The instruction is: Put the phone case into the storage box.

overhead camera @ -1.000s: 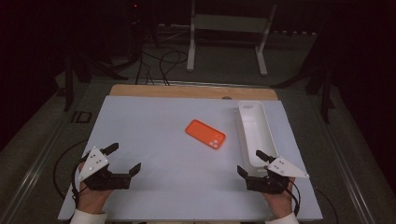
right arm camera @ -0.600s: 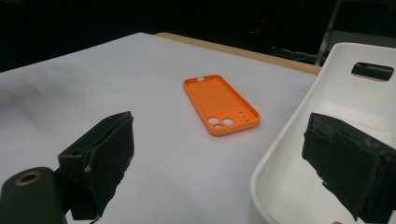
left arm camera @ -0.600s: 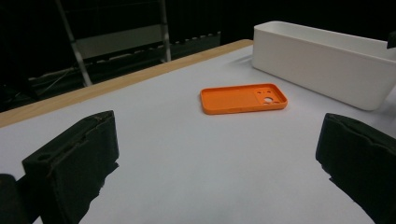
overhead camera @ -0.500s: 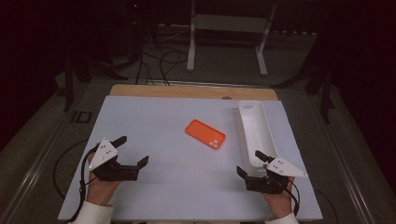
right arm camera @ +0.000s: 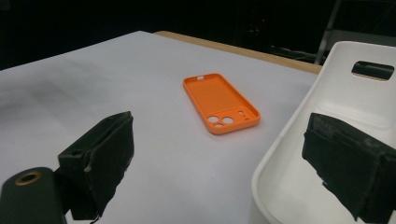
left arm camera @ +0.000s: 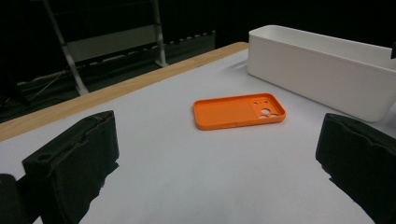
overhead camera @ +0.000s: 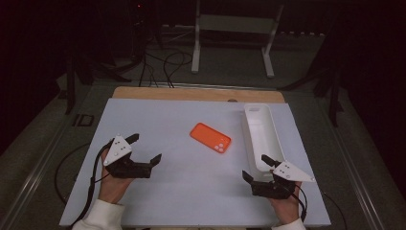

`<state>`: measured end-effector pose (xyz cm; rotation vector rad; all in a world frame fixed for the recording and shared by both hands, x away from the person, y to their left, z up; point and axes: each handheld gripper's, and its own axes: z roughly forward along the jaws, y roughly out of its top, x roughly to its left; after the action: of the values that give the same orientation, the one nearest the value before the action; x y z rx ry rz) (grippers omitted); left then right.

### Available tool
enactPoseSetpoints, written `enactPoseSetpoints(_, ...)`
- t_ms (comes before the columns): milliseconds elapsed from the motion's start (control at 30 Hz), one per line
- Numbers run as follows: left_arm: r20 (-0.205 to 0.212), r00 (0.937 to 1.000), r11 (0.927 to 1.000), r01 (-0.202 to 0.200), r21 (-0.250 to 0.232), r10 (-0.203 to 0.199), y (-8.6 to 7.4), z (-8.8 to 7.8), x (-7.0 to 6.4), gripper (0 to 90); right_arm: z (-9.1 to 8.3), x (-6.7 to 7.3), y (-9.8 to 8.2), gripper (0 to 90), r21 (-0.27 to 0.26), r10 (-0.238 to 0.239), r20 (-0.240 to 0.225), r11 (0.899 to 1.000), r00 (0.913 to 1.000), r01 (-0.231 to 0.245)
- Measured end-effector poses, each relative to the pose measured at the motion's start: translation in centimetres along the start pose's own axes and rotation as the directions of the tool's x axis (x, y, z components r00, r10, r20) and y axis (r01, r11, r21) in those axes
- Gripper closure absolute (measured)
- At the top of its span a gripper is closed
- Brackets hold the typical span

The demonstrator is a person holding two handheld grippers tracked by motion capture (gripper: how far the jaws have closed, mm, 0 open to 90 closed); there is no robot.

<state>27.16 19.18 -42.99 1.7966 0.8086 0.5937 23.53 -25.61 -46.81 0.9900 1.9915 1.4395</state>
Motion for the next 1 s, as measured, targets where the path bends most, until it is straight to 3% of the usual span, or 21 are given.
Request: enactPoseSetpoints(1000, 0.014, 0.9994, 0.9994, -0.031, 0.016, 0.031, 1.9, 4.9, -0.2, 0.1, 0.3, 0.1, 0.0, 8.9, 0.009, -0.004, -0.008, 1.000, 1.0000, 0.004)
